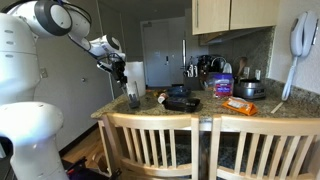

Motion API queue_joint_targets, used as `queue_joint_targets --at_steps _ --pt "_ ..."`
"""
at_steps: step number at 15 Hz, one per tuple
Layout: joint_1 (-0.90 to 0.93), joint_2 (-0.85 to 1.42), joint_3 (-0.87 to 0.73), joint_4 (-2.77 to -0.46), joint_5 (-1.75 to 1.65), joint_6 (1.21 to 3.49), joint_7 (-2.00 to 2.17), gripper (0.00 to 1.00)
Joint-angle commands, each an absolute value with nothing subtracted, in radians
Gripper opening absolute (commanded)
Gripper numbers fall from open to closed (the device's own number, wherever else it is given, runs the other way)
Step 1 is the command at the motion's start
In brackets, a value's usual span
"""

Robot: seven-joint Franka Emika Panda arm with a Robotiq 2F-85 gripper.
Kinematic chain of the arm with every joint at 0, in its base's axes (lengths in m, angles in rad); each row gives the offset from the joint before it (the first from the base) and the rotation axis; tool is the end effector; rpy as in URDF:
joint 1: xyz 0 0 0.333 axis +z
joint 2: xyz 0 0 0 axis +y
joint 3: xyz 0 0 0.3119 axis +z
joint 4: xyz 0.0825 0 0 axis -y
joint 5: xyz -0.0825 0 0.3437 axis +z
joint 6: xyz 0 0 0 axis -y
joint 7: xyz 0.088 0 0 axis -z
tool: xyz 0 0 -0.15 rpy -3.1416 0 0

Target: Pick up the clear container on the countertop

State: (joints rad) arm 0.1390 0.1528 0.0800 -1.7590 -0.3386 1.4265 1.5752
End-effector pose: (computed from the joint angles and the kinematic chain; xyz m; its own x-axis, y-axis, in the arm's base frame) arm 0.4916 0.0530 0.4260 0.3093 -0.9012 0.3036 -0.8770 -0.1468 0.4576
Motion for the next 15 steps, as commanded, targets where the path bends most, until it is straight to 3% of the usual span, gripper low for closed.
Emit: queue_joint_targets --at_steps 1,4,15 --pt "0.132 0.174 0.073 -1.741 -0.318 1.455 1.543 0.16" --pt "0.129 0.173 0.067 -1.735 -0.312 1.456 1.547 0.01" --pt "0.114 0.104 0.023 -1.762 -0.351 1.438 1.635 0.01"
